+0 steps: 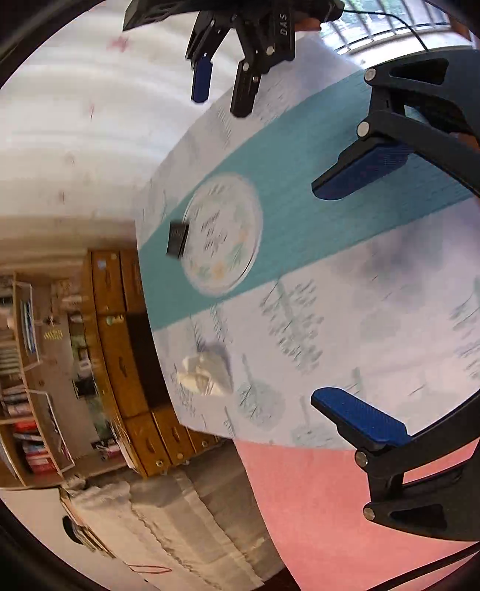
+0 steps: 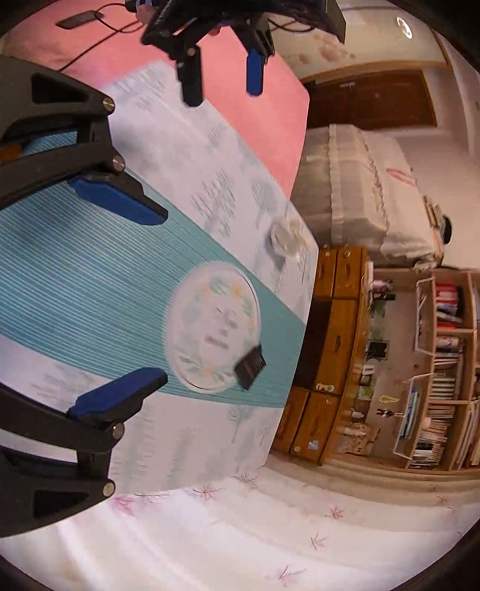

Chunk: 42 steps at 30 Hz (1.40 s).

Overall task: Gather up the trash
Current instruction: 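Grasp the beige tissue with the left gripper while the right gripper grasps the black TALOPN card, then carry the tissue and black card over the bin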

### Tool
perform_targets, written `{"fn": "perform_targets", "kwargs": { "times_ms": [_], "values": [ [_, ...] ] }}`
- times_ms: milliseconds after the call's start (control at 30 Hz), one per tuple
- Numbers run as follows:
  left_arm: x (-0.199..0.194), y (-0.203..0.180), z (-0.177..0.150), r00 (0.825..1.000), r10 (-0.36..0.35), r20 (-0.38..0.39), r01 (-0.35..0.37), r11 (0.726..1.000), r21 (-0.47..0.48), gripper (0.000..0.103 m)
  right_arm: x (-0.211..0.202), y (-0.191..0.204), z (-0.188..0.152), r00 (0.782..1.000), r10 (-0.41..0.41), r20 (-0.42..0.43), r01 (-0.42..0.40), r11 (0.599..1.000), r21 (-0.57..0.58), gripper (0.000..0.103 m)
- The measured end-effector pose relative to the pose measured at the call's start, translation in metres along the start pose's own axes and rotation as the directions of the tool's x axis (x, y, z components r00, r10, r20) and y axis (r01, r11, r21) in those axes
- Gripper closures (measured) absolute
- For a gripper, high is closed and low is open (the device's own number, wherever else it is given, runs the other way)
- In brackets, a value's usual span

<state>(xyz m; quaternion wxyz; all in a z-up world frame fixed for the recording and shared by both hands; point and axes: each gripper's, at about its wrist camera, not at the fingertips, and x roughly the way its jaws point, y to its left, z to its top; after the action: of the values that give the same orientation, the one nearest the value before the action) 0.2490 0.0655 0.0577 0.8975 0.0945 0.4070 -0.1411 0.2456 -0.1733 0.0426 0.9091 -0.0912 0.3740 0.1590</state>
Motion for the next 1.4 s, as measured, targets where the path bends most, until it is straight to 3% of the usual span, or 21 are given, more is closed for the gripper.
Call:
{"fn": "perform_targets", "kwargs": {
  "times_ms": [200,367,533,700,867,933,1033,1067,1100,1167,1200,1300,1400],
  "values": [
    [0.09,0.06,0.073,0.994,0.095,-0.051,-0.098,0.993,-0.059,0.002,0.094,-0.049,0.056,0.997,-0.058,-0.048,0.056,0.998,-0.042,0.022],
    [0.164,0.091,0.117,0.985,0.118,-0.127,-0.128,0.989,-0.08,0.002,0.163,-0.073,0.078,0.994,-0.036,-0.1,0.026,0.994,-0.102,0.02],
    [0.209,0.094,0.135,0.978,0.129,-0.165,-0.137,0.99,-0.041,0.002,0.215,-0.085,0.086,0.991,-0.027,-0.13,0.002,0.981,-0.192,0.02],
    [0.243,0.089,0.14,0.969,0.151,-0.197,-0.155,0.988,-0.004,0.002,0.239,-0.093,0.084,0.986,0.017,-0.169,-0.057,0.971,-0.233,0.019],
    [0.267,0.092,0.143,0.959,0.191,-0.209,-0.197,0.98,-0.005,0.002,0.25,-0.112,0.088,0.97,0.13,-0.207,-0.155,0.982,-0.111,0.018],
    [0.274,0.095,0.142,0.958,0.177,-0.226,-0.188,0.982,-0.027,0.004,0.249,-0.112,0.087,0.971,0.129,-0.2,-0.153,0.982,-0.111,0.02],
    [0.278,0.094,0.141,0.955,0.176,-0.24,-0.19,0.981,-0.038,0.017,0.246,-0.108,0.086,0.972,0.12,-0.2,-0.146,0.982,-0.119,0.029],
    [0.278,0.092,0.14,0.953,0.193,-0.235,-0.206,0.978,-0.029,0.025,0.244,-0.106,0.086,0.972,0.123,-0.199,-0.15,0.981,-0.125,0.037],
    [0.279,0.092,0.141,0.951,0.204,-0.231,-0.215,0.976,-0.023,0.041,0.242,-0.103,0.085,0.972,0.114,-0.207,-0.143,0.981,-0.129,0.038],
    [0.275,0.091,0.141,0.946,0.238,-0.218,-0.246,0.969,-0.01,0.058,0.24,-0.102,0.085,0.97,0.111,-0.217,-0.138,0.984,-0.113,0.041],
    [0.271,0.092,0.14,0.952,0.212,-0.221,-0.223,0.974,-0.026,0.063,0.238,-0.101,0.084,0.97,0.106,-0.22,-0.132,0.985,-0.106,0.041],
    [0.257,0.091,0.139,0.956,0.206,-0.207,-0.218,0.975,-0.037,0.075,0.23,-0.098,0.08,0.969,0.097,-0.227,-0.119,0.989,-0.085,0.043],
    [0.244,0.09,0.136,0.961,0.178,-0.213,-0.194,0.979,-0.055,0.077,0.218,-0.095,0.074,0.967,0.095,-0.237,-0.111,0.992,-0.057,0.044]
  ]
}}
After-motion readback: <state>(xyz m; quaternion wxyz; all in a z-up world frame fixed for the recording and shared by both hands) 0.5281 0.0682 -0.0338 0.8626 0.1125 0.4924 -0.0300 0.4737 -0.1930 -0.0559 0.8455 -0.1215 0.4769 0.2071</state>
